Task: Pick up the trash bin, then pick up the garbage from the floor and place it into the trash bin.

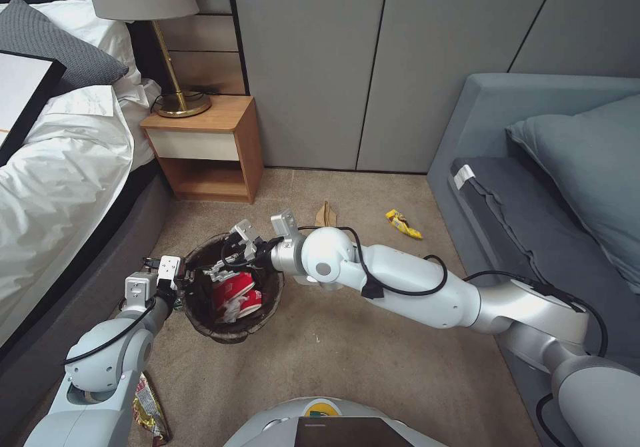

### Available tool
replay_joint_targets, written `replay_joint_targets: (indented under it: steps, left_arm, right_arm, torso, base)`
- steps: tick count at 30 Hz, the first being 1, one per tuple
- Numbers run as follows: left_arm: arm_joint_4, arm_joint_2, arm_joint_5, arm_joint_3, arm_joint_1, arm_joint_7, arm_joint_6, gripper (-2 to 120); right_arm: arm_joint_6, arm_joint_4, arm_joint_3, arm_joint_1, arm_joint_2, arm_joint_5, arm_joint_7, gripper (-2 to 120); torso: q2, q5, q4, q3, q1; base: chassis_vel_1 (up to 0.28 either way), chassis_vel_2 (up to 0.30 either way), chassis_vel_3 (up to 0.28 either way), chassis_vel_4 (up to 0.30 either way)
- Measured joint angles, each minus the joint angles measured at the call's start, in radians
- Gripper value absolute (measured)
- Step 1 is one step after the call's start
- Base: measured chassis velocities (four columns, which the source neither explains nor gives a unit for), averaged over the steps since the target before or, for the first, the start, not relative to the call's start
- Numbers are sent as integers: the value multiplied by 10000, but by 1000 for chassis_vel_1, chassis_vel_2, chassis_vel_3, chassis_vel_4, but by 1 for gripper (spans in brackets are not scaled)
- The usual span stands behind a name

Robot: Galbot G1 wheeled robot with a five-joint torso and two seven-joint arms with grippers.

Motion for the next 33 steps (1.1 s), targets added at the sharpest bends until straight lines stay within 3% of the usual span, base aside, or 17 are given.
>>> replay_joint_targets:
  steps: [10,16,19,25,26,29,30,33]
  left_arm:
    - [23,-5,15,22,-22,3,0,0]
    - [-193,28,-8,116,111,155,0,0]
    - [-392,95,-52,222,176,227,0,0]
    - [-892,258,-98,409,273,499,0,0]
    - [-892,258,-98,409,273,499,0,0]
    - [-1185,293,-187,445,284,585,0,0]
    - [-1185,293,-187,445,284,585,0,0]
    - [-1479,239,-174,431,367,791,0,0]
  right_arm:
    - [-23,586,425,16,-244,1305,601,100]
    - [-27,1021,1147,98,-776,734,659,100]
    - [-52,1233,1922,-93,-1290,544,660,100]
    - [-273,1899,4637,-1856,-2515,85,594,100]
    - [-273,1899,4637,-1856,-2515,85,594,100]
    - [-219,2311,6154,-3183,-3069,-798,450,100]
    - [-219,2311,6154,-3183,-3069,-798,450,100]
    - [-360,2690,8053,-4885,-3206,-2271,193,100]
  torso:
    - [0,0,1,0,0]
    - [0,0,4,0,0]
    - [0,1,3,0,0]
    - [0,5,0,0,0]
    - [0,5,0,0,0]
    - [0,6,0,0,0]
    - [0,6,0,0,0]
    - [1,4,-3,-1,0]
  base:
    - [0,0,0,0]
    - [0,0,0,0]
    - [0,0,0,0]
    - [0,0,0,0]
    - [0,0,0,0]
    - [0,0,0,0]
    - [0,0,0,0]
    - [0,0,0,0]
